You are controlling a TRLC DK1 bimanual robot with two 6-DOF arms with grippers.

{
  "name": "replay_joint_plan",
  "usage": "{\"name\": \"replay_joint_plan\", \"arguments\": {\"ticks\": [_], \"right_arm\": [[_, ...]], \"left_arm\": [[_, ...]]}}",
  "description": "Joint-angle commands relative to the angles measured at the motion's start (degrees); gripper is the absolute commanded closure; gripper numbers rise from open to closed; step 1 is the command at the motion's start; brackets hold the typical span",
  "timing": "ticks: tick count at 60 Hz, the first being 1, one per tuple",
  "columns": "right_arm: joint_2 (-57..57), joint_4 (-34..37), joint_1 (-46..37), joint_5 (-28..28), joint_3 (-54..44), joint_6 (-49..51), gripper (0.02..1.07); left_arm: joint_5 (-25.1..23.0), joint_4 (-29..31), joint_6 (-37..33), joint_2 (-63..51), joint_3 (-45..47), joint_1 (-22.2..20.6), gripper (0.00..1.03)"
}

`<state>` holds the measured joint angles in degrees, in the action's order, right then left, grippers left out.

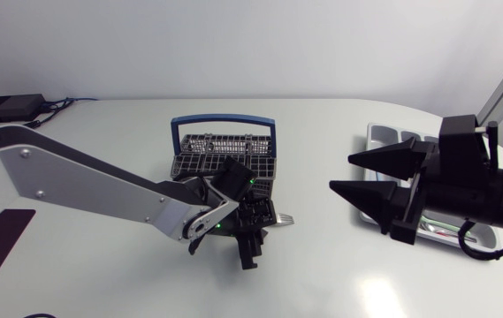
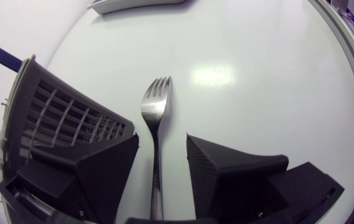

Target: Unload the cutlery basket into the drawer organizer.

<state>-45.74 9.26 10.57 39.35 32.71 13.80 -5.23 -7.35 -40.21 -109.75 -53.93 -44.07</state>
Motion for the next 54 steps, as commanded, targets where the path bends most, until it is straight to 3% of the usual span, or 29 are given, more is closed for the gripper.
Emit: {"name": "replay_joint_plan", "arguments": {"ticks": [1,11,19,26,36,41,54], "right_arm": [[0.5,0.4,-1.4,1.1,-1.8,1.4,0.21],[1.1,0.5,-2.8,2.0,-2.4,1.8,0.21],[1.7,0.6,-3.7,2.6,-2.8,2.1,0.21],[2.3,0.9,-4.1,2.6,-3.2,2.4,0.21],[2.9,1.0,-4.5,2.7,-3.6,2.6,0.21],[3.3,1.2,-4.5,2.7,-3.7,2.6,0.21],[4.7,2.5,-4.7,2.7,-3.8,2.6,0.21]], "left_arm": [[0.5,0.9,1.3,-2.0,-2.5,-0.3,0.30],[0.6,4.4,2.9,-5.0,-6.1,-0.3,0.31],[0.6,10.2,5.3,-7.5,-10.7,0.3,0.44],[0.1,14.5,5.8,-8.7,-13.0,0.9,0.44],[-2.6,16.9,6.7,-8.8,-13.3,1.2,0.79],[-4.5,18.4,6.7,-8.6,-13.3,1.2,0.89],[-6.8,18.7,6.6,-8.3,-11.8,0.6,0.93]]}}
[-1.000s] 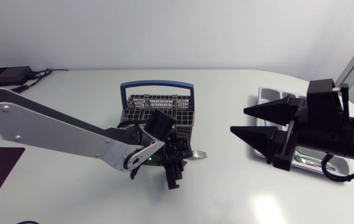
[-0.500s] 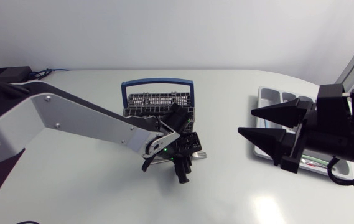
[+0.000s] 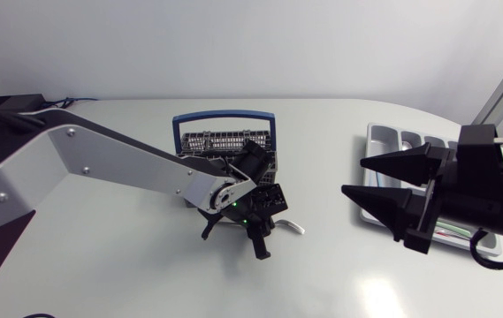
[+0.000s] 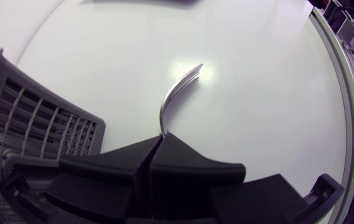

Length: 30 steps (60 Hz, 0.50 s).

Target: Unload the cutlery basket into the drawer organizer.

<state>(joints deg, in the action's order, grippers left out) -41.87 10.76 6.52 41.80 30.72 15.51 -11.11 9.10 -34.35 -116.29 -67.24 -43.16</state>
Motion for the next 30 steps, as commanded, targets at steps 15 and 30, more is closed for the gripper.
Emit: {"name": "replay_joint_plan", "arguments": {"ticks": [15,30], "right_arm": [[2.4,2.6,-3.8,2.1,-1.6,1.0,0.21],[2.8,3.4,-7.8,3.6,-0.7,-1.3,0.21]], "left_arm": [[-5.5,2.2,3.2,3.4,2.7,0.3,0.94],[-7.2,2.1,11.1,11.6,1.7,0.7,0.94]]}}
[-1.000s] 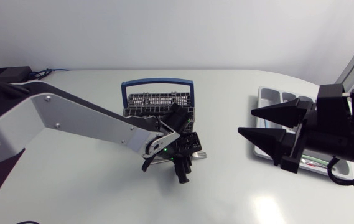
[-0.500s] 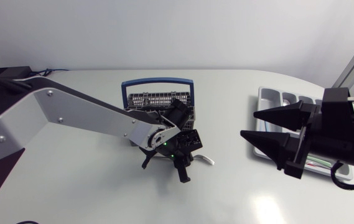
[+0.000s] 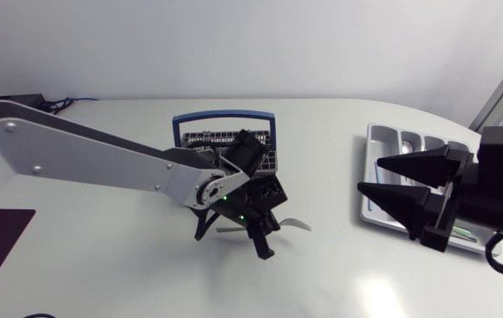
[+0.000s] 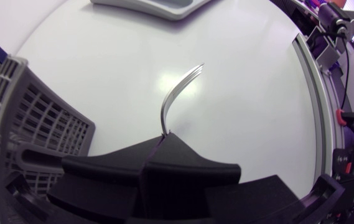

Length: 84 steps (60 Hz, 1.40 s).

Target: Unload the cutlery basket into the drawer organizer.

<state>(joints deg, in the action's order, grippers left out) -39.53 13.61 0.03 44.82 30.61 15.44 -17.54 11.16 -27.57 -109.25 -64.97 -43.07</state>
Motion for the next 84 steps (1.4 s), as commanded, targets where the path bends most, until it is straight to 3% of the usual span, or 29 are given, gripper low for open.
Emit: {"name": "replay_joint_plan", "arguments": {"ticks": [1,9,18,30,61,73,74,76,84], "right_arm": [[0.4,0.5,-1.4,0.6,-0.5,-1.6,0.21],[-0.6,-0.5,-3.4,0.6,0.7,-4.8,0.21],[-2.7,-3.1,-3.5,-0.1,1.6,-9.6,0.21],[-8.5,-7.2,-1.1,-3.9,4.7,-16.6,0.21],[-32.8,-10.8,18.9,-21.8,22.1,-30.6,0.22],[-36.7,-16.7,22.6,-26.7,23.8,-34.6,0.22],[-36.9,-17.6,23.0,-27.3,23.7,-34.9,0.22],[-37.6,-18.6,23.5,-28.1,24.0,-35.6,0.22],[-40.5,-21.4,25.5,-31.3,25.9,-37.2,0.27]], "left_arm": [[-0.8,0.0,4.9,5.0,-0.9,0.6,0.94],[-2.2,-0.8,12.7,7.5,-4.7,2.4,0.94],[-3.5,-5.5,24.4,8.8,-8.1,6.3,0.94],[-3.5,-10.4,36.3,9.7,-11.1,9.4,0.94],[5.1,-12.6,46.2,10.6,-20.7,7.4,0.94],[6.0,-14.2,48.9,9.4,-21.5,8.4,0.94],[5.9,-15.4,51.2,9.1,-21.6,8.5,0.94],[3.7,-22.9,62.2,8.2,-19.8,11.6,0.94],[2.4,-24.0,62.0,6.8,-20.7,11.9,0.94]]}}
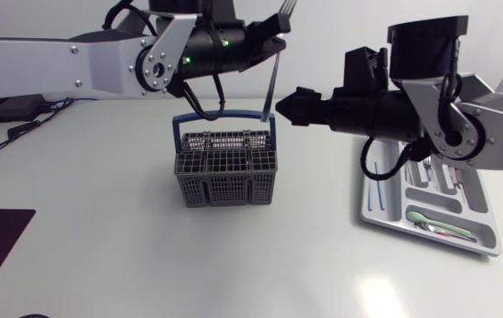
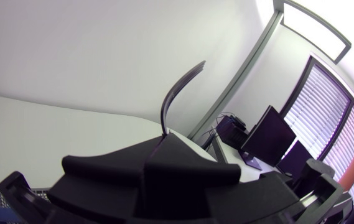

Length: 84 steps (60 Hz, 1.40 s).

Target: Unload the cutlery basket into the drawer organizer.

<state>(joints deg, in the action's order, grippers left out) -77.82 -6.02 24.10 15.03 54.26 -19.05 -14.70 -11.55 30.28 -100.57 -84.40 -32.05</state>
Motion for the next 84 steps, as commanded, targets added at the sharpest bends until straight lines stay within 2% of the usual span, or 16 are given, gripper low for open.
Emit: {"name": "replay_joint_plan", "arguments": {"ticks": [1,7,32,34,43,47,51,74,84], "right_arm": [[-2.4,-2.0,1.6,-1.6,2.4,-2.8,0.27],[-3.6,-3.6,2.8,-4.3,3.1,-3.2,0.27],[-8.8,-3.7,3.4,-6.8,7.4,-1.5,0.28],[-9.5,-3.7,3.4,-6.9,7.8,-1.5,0.34],[-10.8,-4.5,3.6,-7.2,8.6,-1.5,0.47],[-11.2,-4.6,3.7,-7.2,8.9,-1.5,0.49],[-11.7,-4.8,3.9,-7.7,9.3,-1.5,0.54],[-12.3,-5.1,4.8,-10.4,9.3,-1.0,0.93],[-12.1,-5.1,4.8,-10.3,8.8,-0.6,0.96]], "left_arm": [[-0.4,-1.3,4.2,-2.0,-1.3,0.9,0.94],[-0.2,-1.9,2.6,-2.8,-0.7,0.6,0.95],[-0.2,-2.0,1.9,-3.2,-0.9,0.0,0.96],[-0.2,-2.0,1.6,-3.1,-0.8,0.0,0.96],[-0.2,-2.0,1.6,-3.1,-0.8,-0.4,0.96],[-0.2,-1.9,1.6,-3.1,-0.9,-0.6,0.96],[-0.2,-1.9,1.6,-3.2,-0.9,-0.8,0.96],[-0.1,-2.0,1.2,-3.3,-0.7,-0.9,0.96],[0.0,-1.8,1.0,-3.2,-0.9,-0.9,0.96]]}}
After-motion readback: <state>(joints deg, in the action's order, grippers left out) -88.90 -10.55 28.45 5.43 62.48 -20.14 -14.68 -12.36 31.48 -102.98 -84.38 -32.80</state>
